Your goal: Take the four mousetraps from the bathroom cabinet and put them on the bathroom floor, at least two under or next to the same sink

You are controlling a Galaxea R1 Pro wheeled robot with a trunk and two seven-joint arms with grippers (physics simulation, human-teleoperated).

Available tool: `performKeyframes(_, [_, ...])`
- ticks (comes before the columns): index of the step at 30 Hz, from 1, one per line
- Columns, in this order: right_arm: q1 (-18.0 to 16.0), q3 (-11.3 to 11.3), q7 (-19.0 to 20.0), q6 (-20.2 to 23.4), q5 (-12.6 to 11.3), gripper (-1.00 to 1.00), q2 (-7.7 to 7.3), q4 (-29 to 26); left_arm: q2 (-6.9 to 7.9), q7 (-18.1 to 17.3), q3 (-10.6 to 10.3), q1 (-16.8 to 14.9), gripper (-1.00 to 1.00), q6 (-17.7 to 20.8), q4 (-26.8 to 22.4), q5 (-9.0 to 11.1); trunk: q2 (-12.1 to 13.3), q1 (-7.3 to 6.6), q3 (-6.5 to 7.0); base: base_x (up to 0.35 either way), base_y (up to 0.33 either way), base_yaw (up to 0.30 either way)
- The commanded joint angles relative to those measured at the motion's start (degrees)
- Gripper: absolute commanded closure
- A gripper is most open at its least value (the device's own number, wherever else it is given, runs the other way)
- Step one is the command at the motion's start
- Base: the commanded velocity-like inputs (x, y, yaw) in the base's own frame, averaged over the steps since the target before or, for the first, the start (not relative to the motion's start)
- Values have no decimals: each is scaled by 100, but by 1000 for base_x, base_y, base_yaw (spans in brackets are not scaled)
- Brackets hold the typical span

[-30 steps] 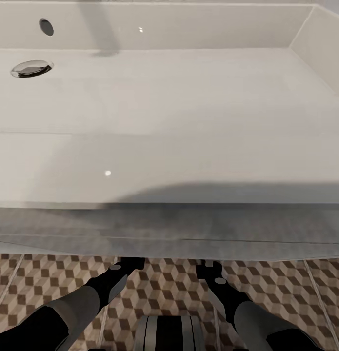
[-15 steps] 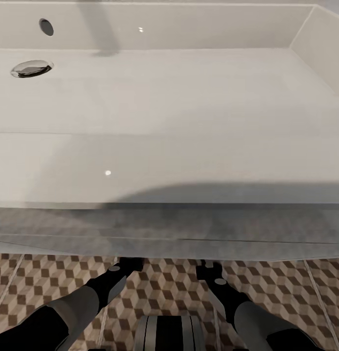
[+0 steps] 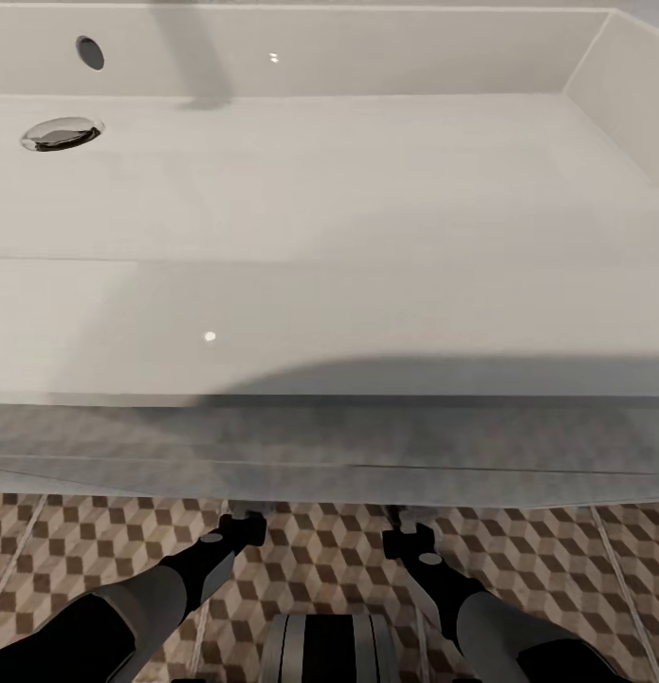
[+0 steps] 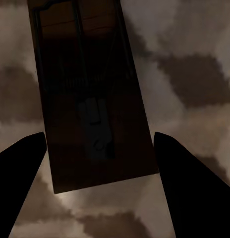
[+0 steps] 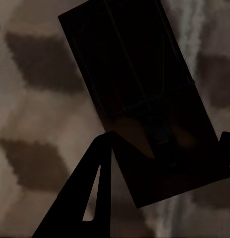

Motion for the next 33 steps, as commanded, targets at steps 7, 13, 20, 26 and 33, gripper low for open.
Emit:
performKeyframes(7, [-6, 46, -11, -41, -31, 100, -1, 69, -7, -12, -49, -3, 100, -68, 45, 61, -1, -1, -3, 0, 0, 0])
performKeyframes(13, [-7, 46, 93, -42, -46, 100, -2, 89, -17, -12, -49, 19, 100, -78, 47, 54, -1, -1, -3, 0, 0, 0])
performKeyframes(20, [-7, 35, 148, -43, -45, 100, -8, 88, -20, -12, -49, 31, 100, -86, 44, 46, -1, -1, -3, 0, 0, 0])
performKeyframes(26, [-7, 22, 153, -60, -31, 100, -3, 81, -27, -12, -46, 32, 100, -151, 36, 24, -1, -1, -3, 0, 0, 0])
performKeyframes(33, [-7, 12, 153, -88, -26, 100, 6, 15, -39, -15, -40, 32, 100, -216, -10, -10, -1, -1, -3, 0, 0, 0])
